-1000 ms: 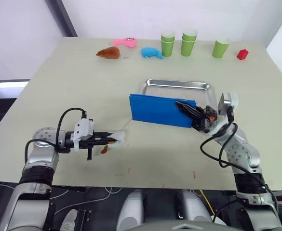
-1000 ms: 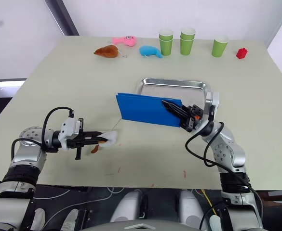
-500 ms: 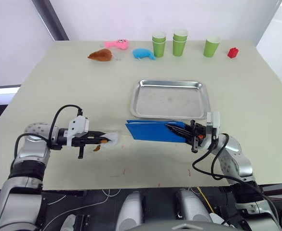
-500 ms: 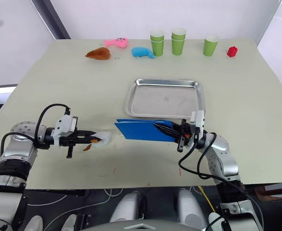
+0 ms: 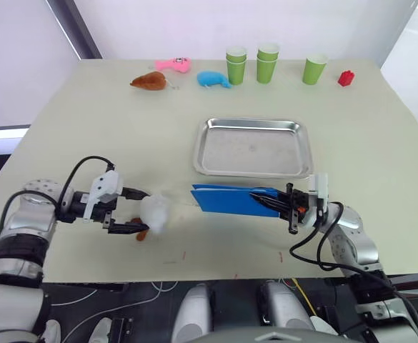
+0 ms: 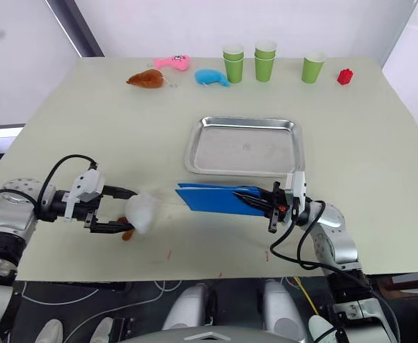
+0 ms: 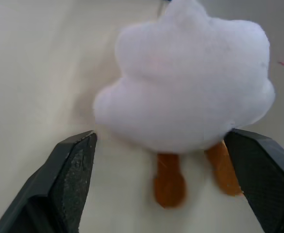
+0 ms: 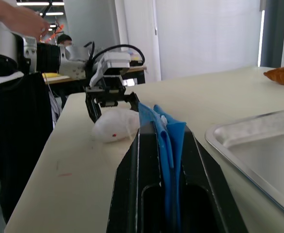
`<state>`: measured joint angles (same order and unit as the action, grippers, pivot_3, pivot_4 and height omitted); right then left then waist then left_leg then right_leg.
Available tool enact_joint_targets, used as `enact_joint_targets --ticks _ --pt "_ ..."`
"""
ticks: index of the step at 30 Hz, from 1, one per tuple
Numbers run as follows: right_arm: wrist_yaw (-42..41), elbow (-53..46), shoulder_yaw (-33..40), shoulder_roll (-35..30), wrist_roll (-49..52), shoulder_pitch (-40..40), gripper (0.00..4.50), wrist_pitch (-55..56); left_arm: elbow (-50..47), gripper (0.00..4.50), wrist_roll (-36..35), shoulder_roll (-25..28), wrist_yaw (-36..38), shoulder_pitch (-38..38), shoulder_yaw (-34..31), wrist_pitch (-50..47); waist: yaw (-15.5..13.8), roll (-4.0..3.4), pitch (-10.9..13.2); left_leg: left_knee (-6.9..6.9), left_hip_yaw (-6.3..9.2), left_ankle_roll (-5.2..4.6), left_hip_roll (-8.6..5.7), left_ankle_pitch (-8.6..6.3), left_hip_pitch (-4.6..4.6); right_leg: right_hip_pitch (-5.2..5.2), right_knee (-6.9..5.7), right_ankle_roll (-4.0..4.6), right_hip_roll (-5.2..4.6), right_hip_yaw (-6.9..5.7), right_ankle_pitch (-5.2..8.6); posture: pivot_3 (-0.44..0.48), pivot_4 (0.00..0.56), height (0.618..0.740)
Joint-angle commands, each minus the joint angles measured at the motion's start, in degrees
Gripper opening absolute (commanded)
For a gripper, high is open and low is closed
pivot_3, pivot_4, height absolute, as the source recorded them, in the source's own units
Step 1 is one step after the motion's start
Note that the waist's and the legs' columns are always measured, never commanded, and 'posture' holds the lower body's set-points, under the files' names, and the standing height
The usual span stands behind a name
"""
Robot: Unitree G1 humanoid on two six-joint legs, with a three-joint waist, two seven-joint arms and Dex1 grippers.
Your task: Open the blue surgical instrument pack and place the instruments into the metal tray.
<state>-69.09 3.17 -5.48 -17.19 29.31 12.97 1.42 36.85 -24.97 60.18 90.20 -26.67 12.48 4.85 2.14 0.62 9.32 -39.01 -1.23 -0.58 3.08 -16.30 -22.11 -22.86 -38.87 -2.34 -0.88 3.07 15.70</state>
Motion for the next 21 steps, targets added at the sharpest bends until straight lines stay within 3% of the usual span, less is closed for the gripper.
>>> enact_joint_targets --ticks 1,9,12,21 --pt "-1.67 1.03 0.12 -1.54 -0.38 0.89 0.0 -0.7 -5.07 4.47 -6.87 2.73 2.3 -1.48 0.57 -4.7 -0.07 0.14 0.1 0.0 0.02 0.0 0.0 0.0 -0.02 -0.01 0.0 0.0 0.0 -0.02 0.0 0.0 0.15 0.74" --pt "-4.68 4.14 -0.7 -3.65 -1.04 2.7 0.0 -0.59 -11.49 4.47 -16.3 3.74 2.3 -4.42 0.22 -15.1 -0.1 0.16 0.12 -0.01 0.01 0.0 -0.01 0.0 -0.27 -0.27 -0.04 0.0 0.02 -0.04 0.0 0.0 0.15 0.74" --pt "-5.37 4.62 -0.91 -3.82 -1.02 3.11 0.0 -0.67 -9.65 4.47 -13.55 -0.19 2.3 -6.17 -1.69 -12.24 -0.07 0.15 0.12 -0.09 0.04 0.0 -0.02 0.01 -0.7 -0.65 -0.11 0.0 0.03 -0.01 -0.02 0.0 0.15 0.74" --pt "-5.88 3.16 -0.87 -4.39 -0.73 2.3 0.0 -1.81 -10.12 4.47 -6.58 -13.33 -2.15 -4.79 -5.88 -6.54 -0.1 0.15 0.13 -0.13 -0.04 0.01 -0.04 0.01 -0.75 -0.65 -0.07 0.03 0.03 -0.02 -0.04 0.0 0.15 0.74"
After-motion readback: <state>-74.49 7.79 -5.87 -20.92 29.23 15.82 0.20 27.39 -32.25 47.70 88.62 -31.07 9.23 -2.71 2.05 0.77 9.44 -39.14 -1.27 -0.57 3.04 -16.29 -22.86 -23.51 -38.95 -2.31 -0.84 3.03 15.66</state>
